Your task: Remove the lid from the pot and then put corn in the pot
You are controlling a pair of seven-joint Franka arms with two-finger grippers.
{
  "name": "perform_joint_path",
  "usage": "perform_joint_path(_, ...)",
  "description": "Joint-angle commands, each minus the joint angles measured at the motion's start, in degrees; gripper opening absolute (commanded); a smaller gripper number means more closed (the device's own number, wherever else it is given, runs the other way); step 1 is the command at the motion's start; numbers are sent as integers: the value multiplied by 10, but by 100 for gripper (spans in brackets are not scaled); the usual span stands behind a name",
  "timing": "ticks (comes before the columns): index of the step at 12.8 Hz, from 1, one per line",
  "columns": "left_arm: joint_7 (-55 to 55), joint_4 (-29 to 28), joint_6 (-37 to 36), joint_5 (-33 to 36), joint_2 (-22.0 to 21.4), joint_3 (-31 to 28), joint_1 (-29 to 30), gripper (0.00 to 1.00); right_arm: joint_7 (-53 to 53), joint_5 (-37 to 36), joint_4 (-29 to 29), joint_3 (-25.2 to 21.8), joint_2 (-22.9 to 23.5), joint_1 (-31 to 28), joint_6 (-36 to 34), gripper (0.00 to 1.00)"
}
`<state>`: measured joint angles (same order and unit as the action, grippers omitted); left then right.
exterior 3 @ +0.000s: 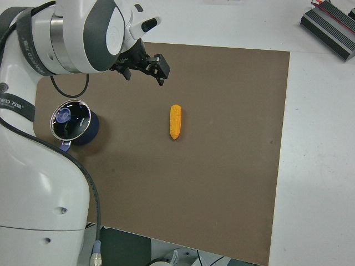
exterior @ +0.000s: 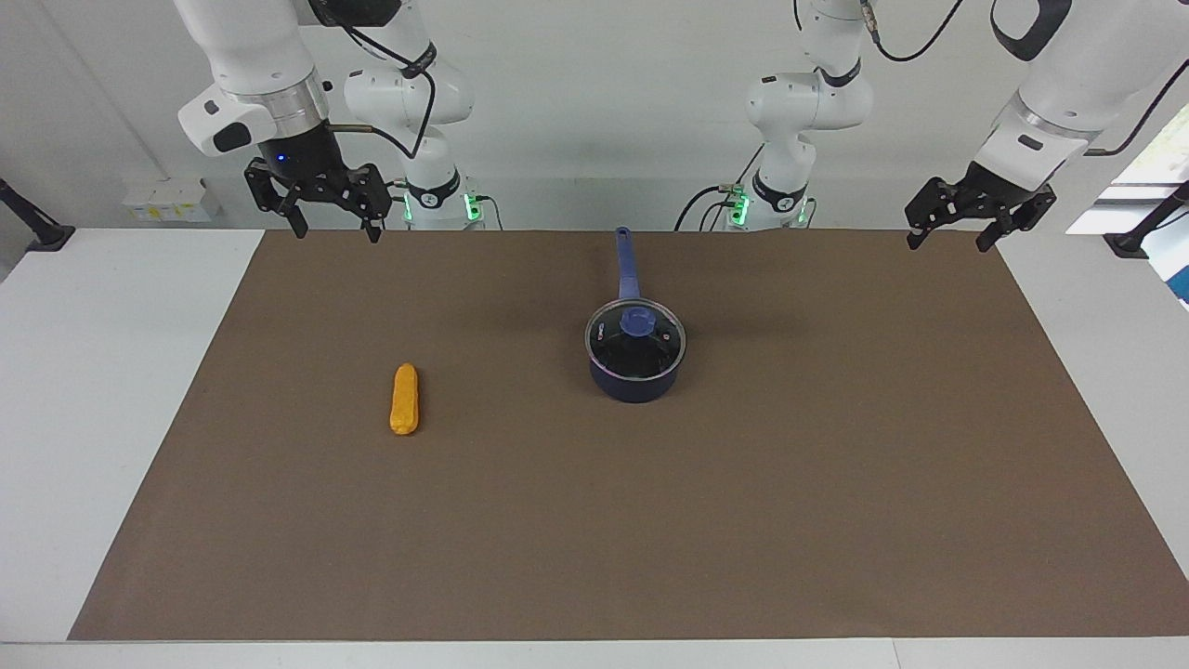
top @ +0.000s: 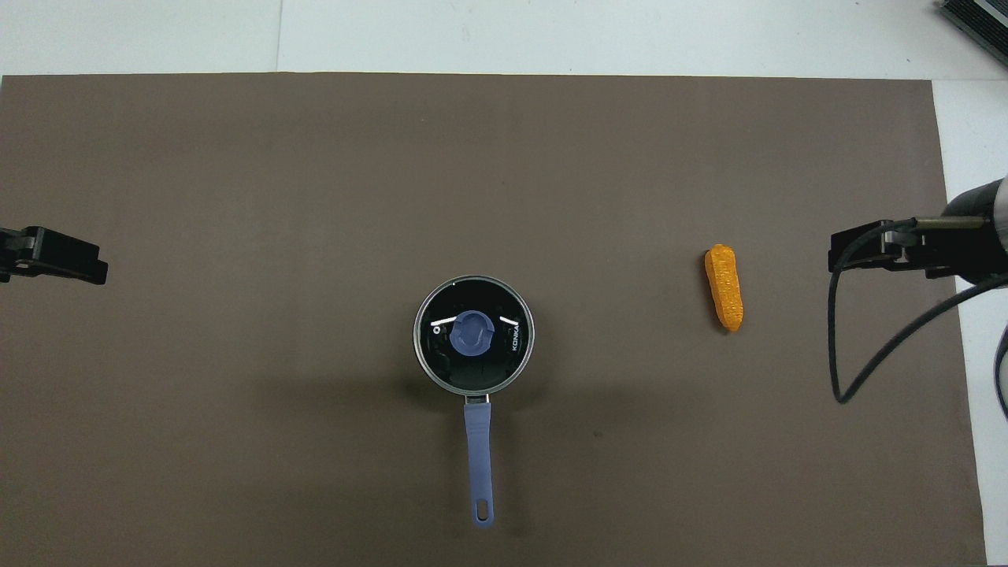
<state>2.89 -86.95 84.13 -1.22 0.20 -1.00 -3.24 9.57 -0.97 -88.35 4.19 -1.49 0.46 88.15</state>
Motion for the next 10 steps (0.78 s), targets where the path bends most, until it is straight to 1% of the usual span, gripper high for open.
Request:
perform_joint_path(1, -2, 1, -17, -6, -2, -2, -4, 100, -3, 11, 11, 2, 5, -4, -6, 100)
perform_joint_path(10, 1, -7, -6, -6, -3, 4, -13, 100, -4, 11, 10, 2, 4, -3, -4, 100)
